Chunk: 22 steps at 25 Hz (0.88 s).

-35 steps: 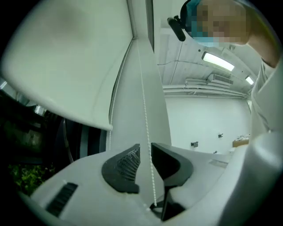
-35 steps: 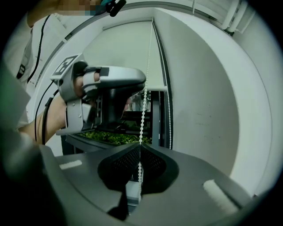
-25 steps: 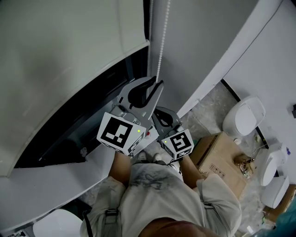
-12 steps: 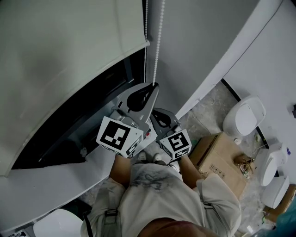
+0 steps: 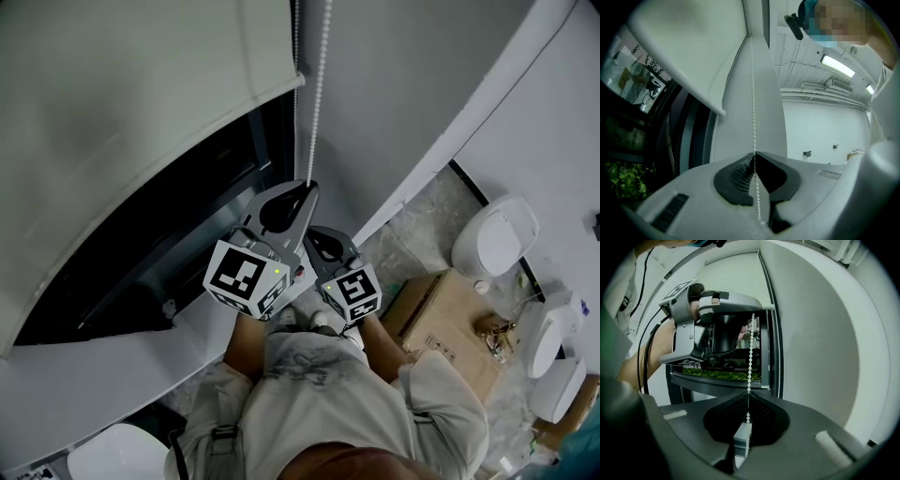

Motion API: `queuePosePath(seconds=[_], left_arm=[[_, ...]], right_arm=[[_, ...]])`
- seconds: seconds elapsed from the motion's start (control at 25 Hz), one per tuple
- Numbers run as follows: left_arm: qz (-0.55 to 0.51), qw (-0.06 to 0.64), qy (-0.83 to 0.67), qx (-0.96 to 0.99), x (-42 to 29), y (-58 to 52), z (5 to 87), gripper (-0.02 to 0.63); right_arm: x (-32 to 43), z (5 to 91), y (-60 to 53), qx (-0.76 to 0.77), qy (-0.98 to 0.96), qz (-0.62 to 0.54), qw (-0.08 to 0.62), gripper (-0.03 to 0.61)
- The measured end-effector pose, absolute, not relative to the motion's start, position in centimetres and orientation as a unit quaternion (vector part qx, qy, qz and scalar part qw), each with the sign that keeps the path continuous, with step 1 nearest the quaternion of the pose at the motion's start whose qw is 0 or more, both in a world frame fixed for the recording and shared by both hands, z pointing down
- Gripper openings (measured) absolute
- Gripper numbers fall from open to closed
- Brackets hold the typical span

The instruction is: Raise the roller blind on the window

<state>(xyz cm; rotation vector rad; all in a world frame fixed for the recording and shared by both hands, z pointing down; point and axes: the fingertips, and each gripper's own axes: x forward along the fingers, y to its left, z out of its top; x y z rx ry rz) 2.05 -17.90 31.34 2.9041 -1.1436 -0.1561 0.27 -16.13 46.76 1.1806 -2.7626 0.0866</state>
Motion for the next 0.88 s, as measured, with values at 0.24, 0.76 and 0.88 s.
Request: queuePosePath(seconds=[0.24,0.76,0.88], left_arm=[[-0.047,0.014,-0.366,0.929,1.4,-17.1,32.9,0.02],[-0.024,0.04,-0.363,0.931,1.6,-17.3,36.2,0.02],[-0.019,0.046,-0.361,0.931,1.6,-17.2,37.0,0.02]], right_arm=[[-0.1,48.4,-15.3,0.393,-0.916,0.033,0.077,0.012],[0.0,51.5,-15.2,0.39,-0.914,0.051,0.094,0.012],[-0.1,52.4,-15.1,0.39,-0.914,0.056,0.098,0.012]])
